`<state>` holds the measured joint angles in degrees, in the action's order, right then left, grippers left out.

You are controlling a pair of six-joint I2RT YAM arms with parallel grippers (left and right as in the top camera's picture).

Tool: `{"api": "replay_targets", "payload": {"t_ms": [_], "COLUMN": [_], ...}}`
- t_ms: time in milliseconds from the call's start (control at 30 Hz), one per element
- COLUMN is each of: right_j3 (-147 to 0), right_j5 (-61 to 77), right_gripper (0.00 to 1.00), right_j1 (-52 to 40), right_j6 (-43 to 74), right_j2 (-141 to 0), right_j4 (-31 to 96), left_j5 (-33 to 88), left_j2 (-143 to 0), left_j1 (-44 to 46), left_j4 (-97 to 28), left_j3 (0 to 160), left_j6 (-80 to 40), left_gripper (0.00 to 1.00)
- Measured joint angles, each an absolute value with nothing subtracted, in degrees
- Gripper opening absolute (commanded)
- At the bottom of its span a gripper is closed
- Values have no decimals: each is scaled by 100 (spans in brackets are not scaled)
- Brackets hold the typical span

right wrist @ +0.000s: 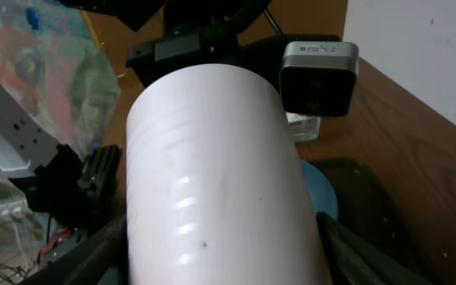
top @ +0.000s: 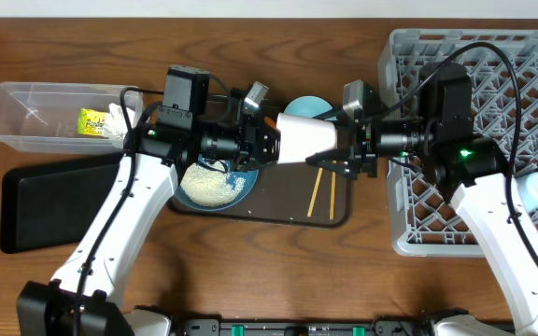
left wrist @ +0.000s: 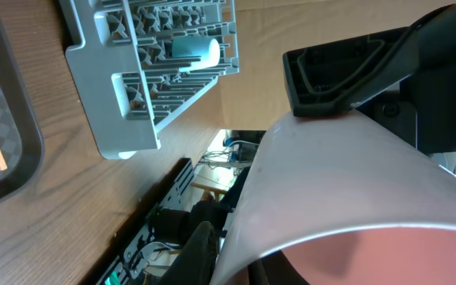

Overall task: Sort waste into correct bins and load items into the dishwasher rack
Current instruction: 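Lower the pink cup into the dish rack with the right gripper and release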

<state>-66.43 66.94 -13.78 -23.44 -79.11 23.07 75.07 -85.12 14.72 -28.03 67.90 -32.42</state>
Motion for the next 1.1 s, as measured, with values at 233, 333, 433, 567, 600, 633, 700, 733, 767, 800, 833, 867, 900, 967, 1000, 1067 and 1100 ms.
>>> {"api": "replay_targets", "payload": {"t_ms": [233,333,433,567,600,633,700,733,767,800,833,867,900,967,1000,1067,1100], "right_j3": [-6643,-6643,-6643,-6643,-6643,-6643,-6643,-6643,-6643,-6643,-6648,-6648,-6663,-6757,-6834,-7142,-7314], "right_j5": [6772,6766,6681,6298,6163,5999,5638,5446,5196,5011,4783,4532,4281,3745,3540,3059,2832], "right_gripper": [45,45,46,45,44,42,38,37,36,36,35,34,34,33,32,31,29], "right_j1": [-1378,-1378,-1378,-1378,-1376,-1374,-1330,-1278,-1192,-1087,-952,-805,-644,-281,-121,322,552], "right_j6": [-2320,-2320,-2287,-2196,-2161,-2112,-1992,-1929,-1837,-1776,-1697,-1636,-1564,-1448,-1424,-1291,-1229], "right_j2": [-7911,-7911,-7911,-7911,-7911,-7911,-7911,-7911,-7911,-7902,-7887,-7861,-7828,-7745,-7717,-7666,-7640], "right_j4": [2322,2333,2401,2624,2687,2744,2853,2939,3011,3098,3245,3428,3629,4169,4410,4974,5166], "left_j5": [7483,7467,7341,6716,6525,6263,5763,5470,5155,4849,4571,4257,3903,3275,2961,2335,2060], "left_j2": [-8512,-8512,-8512,-8512,-8512,-8512,-8512,-8510,-8503,-8495,-8486,-8464,-8423,-8302,-8217,-8034,-7955], "left_j1": [1472,1485,1483,1468,1461,1444,1411,1380,1352,1313,1269,1208,1129,1000,937,834,805], "left_j4": [-2808,-2816,-2823,-3087,-3203,-3339,-3601,-3741,-3909,-4062,-4187,-4313,-4442,-4707,-4827,-5065,-5170], "left_j3": [6790,6790,6790,6792,6792,6794,6794,6799,6801,6801,6801,6801,6801,6801,6801,6803,6803], "left_j6": [-3229,-3242,-3212,-3105,-3057,-2993,-2864,-2816,-2766,-2707,-2668,-2628,-2580,-2530,-2504,-2451,-2429], "left_gripper": [29,41,47,49,49,49,49,49,50,50,50,51,51,51,51,51,51]}}
